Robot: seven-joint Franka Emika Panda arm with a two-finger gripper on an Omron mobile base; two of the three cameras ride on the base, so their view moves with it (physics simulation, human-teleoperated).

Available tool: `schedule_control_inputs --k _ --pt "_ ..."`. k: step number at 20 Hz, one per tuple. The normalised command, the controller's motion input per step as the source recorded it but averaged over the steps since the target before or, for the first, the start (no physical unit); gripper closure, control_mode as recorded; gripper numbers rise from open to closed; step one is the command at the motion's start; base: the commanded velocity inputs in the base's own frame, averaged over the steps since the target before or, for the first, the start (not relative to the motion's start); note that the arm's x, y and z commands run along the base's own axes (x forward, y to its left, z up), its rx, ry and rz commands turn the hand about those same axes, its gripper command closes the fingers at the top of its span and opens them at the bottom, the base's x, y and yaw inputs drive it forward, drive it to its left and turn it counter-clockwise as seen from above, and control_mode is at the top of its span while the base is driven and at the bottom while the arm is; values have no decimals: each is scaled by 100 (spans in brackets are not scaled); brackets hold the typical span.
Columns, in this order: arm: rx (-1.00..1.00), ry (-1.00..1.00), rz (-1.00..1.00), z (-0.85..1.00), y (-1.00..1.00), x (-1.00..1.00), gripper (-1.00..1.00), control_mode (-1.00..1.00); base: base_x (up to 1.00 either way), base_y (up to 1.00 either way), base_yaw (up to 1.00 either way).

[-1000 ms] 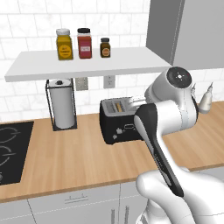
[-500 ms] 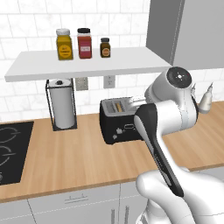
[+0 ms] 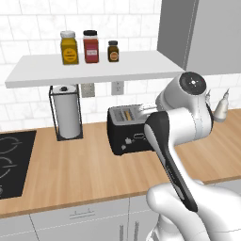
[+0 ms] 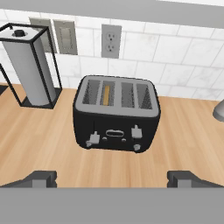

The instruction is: Start the toaster. Once the lever pops up, take the bread to the plate on the dining counter.

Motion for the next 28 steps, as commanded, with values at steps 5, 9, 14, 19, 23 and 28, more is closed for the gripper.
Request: schedule_control_inputs --k 5,9,14,19,23,28 --pt "0 0 0 0 0 0 -100 -100 0 0 0" --pt "0 0 0 0 0 0 -100 -100 0 0 0" --pt "0 0 0 0 0 0 -100 -100 0 0 0" --pt "0 0 0 0 0 0 -100 -100 0 0 0" --pt "0 0 0 0 0 0 -100 -100 0 0 0" --pt "0 0 0 0 0 0 -100 -100 0 0 0"
